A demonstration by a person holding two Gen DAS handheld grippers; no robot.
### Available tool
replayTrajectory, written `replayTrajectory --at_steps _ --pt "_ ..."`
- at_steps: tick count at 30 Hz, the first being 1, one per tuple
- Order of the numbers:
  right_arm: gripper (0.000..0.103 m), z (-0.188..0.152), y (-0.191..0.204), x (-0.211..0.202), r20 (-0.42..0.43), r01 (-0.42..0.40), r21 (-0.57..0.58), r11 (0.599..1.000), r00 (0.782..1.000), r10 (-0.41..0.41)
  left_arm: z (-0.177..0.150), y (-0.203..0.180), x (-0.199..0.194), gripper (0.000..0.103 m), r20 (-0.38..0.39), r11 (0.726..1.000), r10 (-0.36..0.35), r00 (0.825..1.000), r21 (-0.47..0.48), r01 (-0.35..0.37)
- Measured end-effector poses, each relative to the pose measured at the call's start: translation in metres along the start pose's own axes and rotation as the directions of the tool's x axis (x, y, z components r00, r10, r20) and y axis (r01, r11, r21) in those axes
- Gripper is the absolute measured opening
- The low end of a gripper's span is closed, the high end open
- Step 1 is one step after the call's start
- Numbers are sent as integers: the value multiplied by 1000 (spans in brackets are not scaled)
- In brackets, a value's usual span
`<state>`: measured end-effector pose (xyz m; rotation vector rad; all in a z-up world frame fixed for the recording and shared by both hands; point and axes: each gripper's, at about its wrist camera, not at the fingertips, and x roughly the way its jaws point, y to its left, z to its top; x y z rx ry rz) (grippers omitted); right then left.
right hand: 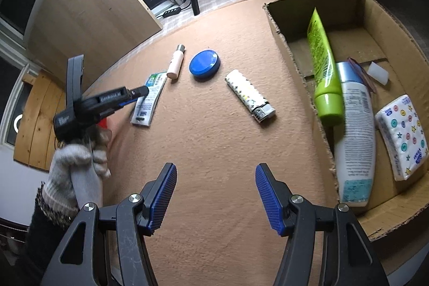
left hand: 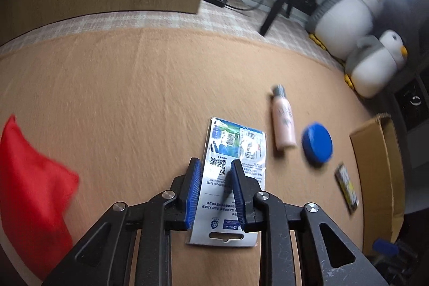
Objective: Organize objects
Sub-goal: 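Move the left tool to the white-and-blue card packet, then close the right tool on the card packet beside the left tool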
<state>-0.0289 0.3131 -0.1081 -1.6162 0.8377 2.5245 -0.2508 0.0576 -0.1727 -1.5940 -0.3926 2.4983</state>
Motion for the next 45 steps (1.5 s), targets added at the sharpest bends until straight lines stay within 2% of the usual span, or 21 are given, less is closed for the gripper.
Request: replayTrajectory --at_steps 15,21,27,30,32,33,36,45 --pt "57 -4 3 7 -35 -36 -21 999 999 35 -97 -43 -30 25 -22 996 -79 997 41 80" --pt "57 -8 6 19 -70 -47 -25 999 997 45 -122 -53 -39 25 -36 994 -96 995 43 98" --pt "57 -13 12 31 -100 -55 -43 998 994 50 -132 -54 -42 25 -71 991 -130 989 32 133" --pt "57 -16 16 36 -112 -58 -51 997 992 52 -139 -54 -45 35 -98 986 -159 982 26 163" --pt "57 -19 18 39 -122 -58 -55 997 991 51 -142 -54 -49 63 -124 981 -186 975 27 190" --pt "57 -19 19 41 -125 -58 -57 997 991 50 -143 -57 -51 69 -137 980 -189 972 43 196" --pt "58 -22 20 45 -131 -53 -63 997 990 44 -148 -66 -55 73 -144 982 -126 981 125 144" --pt "58 -25 29 56 -165 -69 -77 995 985 56 -149 -69 -54 72 -165 969 -107 981 203 139"
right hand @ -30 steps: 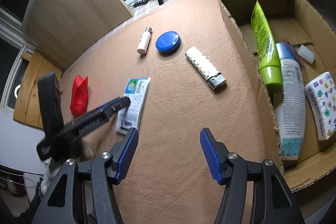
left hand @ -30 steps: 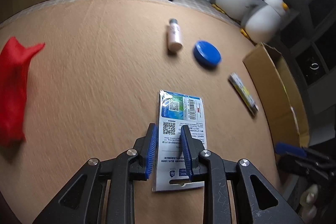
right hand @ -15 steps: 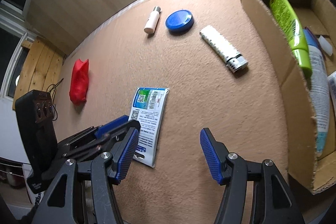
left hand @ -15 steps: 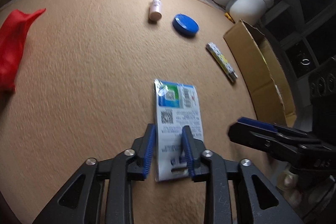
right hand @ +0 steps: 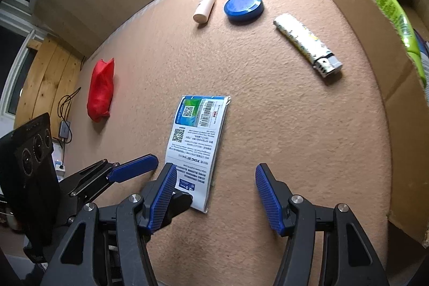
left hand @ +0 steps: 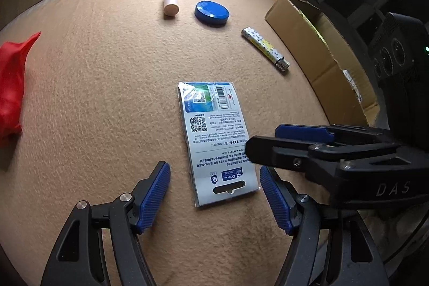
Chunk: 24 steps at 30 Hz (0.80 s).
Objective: Organize objects
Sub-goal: 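Close the right tool on the card packet beside the left tool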
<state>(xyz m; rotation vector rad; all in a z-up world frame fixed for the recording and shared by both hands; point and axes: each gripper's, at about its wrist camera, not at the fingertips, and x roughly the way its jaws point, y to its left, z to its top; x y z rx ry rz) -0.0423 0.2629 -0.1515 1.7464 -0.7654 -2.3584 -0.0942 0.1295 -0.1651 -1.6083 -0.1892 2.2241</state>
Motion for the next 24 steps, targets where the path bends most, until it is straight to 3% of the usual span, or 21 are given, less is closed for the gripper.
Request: replayTrajectory --at_steps 6,10,14,19,24 --pt "58 3 4 6 -10 -3 -13 1000 1000 3 2 1 0 70 4 1000 -9 1000 7 9" --pt "57 5 7 8 -14 -4 -18 1000 1000 4 2 2 -1 61 6 1000 -23 1000 -7 23" --pt "46 5 10 10 -22 -1 -38 999 1000 0 2 5 -2 51 4 999 -37 999 -9 37" --pt "38 7 18 14 -33 7 -73 997 999 -9 2 3 -1 49 6 999 -49 999 -15 49" --pt "36 5 26 11 -14 35 -108 994 999 -36 2 5 -6 50 10 998 -50 999 -27 50"
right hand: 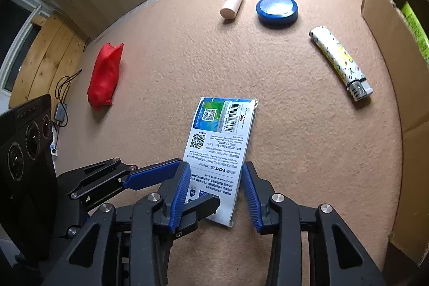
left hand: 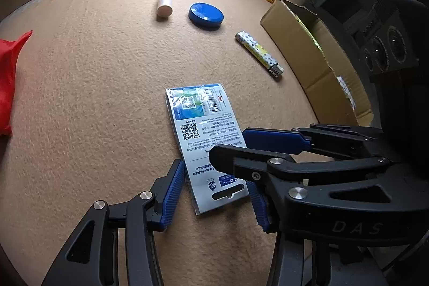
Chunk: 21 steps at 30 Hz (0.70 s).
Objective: Organize objects
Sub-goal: 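Close the right tool on the card packet beside the left tool, then carry the card packet with the right tool into the box and release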
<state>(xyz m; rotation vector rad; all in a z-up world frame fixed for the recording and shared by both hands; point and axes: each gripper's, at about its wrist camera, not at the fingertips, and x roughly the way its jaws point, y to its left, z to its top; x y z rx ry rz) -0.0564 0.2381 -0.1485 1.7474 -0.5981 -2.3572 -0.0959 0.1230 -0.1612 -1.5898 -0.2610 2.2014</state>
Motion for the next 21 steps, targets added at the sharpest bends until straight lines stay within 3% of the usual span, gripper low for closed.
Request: replayTrajectory --at_steps 9,21 --pt "36 -1 5 -19 46 21 -26 999 999 -20 5 -14 -15 49 32 1000 -10 999 22 10" --pt "36 3 -11 -72 154 40 -2 999 987 -39 32 -72 -20 49 82 994 -45 996 108 36"
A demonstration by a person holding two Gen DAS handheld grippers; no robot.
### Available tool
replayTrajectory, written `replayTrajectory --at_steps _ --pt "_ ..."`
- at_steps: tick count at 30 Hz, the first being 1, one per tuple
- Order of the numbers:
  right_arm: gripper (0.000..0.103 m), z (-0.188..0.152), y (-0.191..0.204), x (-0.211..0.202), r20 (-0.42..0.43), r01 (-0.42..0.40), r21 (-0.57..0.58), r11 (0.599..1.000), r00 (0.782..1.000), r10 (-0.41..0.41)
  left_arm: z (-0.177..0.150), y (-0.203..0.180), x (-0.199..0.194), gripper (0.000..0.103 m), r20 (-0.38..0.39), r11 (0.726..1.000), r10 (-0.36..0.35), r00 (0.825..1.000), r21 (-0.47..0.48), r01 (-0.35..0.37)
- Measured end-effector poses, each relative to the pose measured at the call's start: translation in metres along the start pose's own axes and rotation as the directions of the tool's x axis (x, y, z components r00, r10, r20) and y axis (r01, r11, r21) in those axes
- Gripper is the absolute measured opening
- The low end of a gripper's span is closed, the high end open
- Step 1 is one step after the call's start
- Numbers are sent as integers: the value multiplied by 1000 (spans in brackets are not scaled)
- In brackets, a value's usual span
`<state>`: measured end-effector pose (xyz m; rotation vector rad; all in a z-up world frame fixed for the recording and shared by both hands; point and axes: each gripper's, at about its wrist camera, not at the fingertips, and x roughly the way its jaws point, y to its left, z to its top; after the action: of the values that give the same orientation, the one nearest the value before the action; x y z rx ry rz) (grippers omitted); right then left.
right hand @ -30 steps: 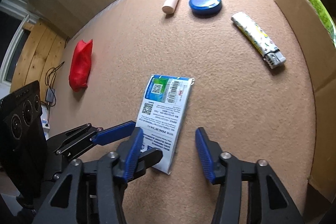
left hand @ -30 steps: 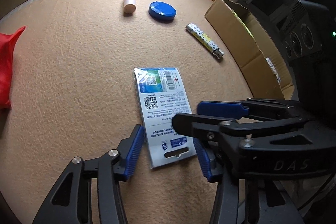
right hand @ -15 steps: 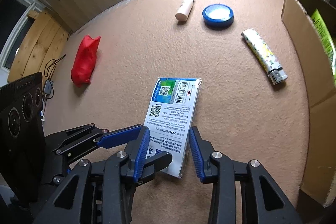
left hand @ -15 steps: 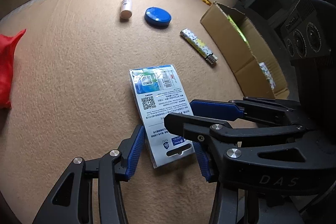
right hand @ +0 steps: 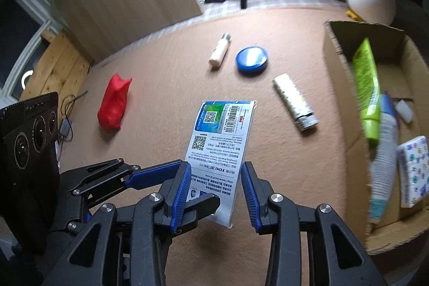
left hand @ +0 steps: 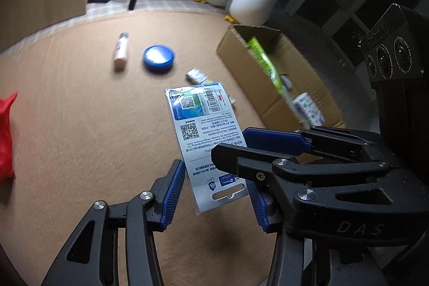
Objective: Organize objects
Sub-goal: 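Carry the card packet with the right tool into the box and release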
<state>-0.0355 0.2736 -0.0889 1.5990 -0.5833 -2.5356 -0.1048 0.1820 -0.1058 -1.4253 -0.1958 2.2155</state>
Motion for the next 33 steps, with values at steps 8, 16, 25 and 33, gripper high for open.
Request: replayTrajectory --at_steps 8,16,25,33 --pt "36 6 -32 -35 71 24 50 998 997 -27 26 -48 11 49 15 997 -37 999 71 36" --pt "36 5 -77 -66 111 62 108 992 991 -73 44 -100 37 49 3 987 -82 997 140 81" --pt "36 -2 -122 -86 125 94 164 982 985 -115 54 -142 68 49 -25 977 -120 992 175 122" --pt "36 -10 -147 -92 120 104 198 975 984 -130 52 -160 85 49 -48 972 -138 989 186 144"
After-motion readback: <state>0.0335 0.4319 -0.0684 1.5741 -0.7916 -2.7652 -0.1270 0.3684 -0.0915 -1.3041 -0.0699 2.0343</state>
